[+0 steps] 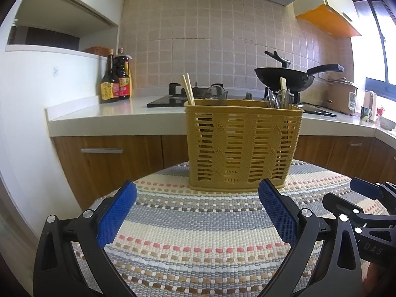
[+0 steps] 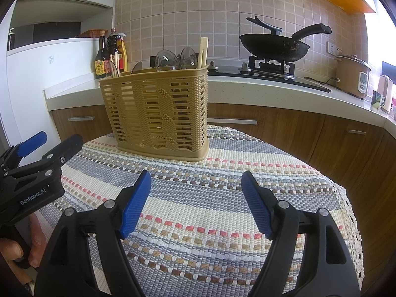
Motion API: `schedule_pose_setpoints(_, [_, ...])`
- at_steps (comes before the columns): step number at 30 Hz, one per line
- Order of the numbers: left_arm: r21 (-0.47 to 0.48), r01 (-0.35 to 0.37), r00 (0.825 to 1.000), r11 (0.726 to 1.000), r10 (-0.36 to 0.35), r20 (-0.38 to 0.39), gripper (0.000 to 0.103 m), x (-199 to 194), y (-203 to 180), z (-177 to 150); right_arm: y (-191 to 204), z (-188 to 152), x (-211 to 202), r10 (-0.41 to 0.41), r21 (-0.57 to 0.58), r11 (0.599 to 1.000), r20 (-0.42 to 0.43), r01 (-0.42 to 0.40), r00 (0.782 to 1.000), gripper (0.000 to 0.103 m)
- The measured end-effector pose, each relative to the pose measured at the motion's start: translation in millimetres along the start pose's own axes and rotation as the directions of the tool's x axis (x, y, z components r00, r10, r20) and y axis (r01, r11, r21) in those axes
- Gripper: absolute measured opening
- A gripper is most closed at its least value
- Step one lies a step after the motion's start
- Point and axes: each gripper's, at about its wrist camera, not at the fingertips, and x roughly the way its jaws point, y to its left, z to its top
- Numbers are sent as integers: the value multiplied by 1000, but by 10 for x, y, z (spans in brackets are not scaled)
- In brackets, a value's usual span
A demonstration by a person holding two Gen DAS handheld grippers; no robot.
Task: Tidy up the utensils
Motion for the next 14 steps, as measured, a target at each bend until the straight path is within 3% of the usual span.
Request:
schedule_pose_setpoints(6, [-44, -10, 1000, 999, 10, 10, 96, -30, 93, -2, -6, 1, -3, 1, 8, 1000, 0, -1, 1000, 72])
schedule_pose_setpoints(14, [-56, -12, 999, 998, 10, -35, 96, 34, 115, 3, -4, -1, -13, 1, 8, 1000, 1, -1, 1000, 74])
